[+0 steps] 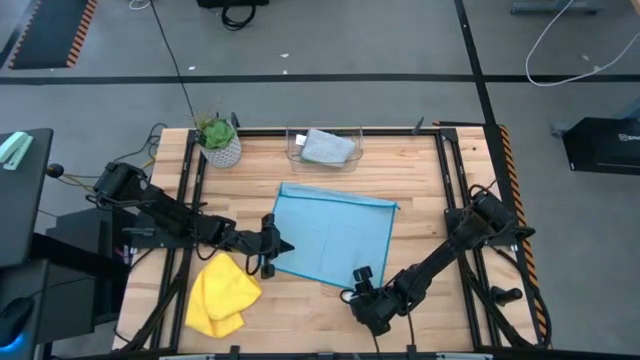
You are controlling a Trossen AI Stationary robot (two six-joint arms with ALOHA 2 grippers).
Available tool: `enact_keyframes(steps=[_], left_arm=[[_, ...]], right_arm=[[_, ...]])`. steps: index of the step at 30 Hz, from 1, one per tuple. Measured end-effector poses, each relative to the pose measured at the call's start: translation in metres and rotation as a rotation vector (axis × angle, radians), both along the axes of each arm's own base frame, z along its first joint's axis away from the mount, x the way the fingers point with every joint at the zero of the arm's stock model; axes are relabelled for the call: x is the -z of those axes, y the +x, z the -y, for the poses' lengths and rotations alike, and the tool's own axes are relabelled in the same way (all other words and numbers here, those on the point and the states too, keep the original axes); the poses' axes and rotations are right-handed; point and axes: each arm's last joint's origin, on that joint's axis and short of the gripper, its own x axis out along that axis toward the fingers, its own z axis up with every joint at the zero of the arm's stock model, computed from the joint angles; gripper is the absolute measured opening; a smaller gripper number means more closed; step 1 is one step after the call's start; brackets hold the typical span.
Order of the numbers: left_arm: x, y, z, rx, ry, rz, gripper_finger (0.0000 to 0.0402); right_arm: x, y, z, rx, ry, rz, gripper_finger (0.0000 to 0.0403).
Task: Fold microfiber towels
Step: Fold the blue microfiber cloth
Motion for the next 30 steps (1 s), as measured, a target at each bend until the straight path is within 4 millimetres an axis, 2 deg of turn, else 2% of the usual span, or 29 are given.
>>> enact_keyframes(steps=[4,12,16,23,30], left_arm=[[0.000,0.000,0.000,0.000,0.002,-0.003,0.0011],[0.000,0.000,0.000,0.002,0.003,-0.006,0.0016],[0.000,0.000,0.000,0.003,0.005,-0.006,0.0010],[0.000,0.000,0.000,0.004,0.005,-0.006,0.0021],[0.000,0.000,0.000,0.006,0.008,-0.006,0.0010]], right_arm=[[0.002,0.005,0.002,0.019,0.004,-0.021,0.0164],[0.001,0.005,0.005,0.038,-0.007,-0.017,0.0049],[0.001,0.004,0.010,0.107,-0.047,0.008,0.0009],[-0.014,0.005,0.014,0.206,-0.035,0.077,0.0004],[-0.045,0.004,0.023,0.260,0.015,0.147,0.0003]])
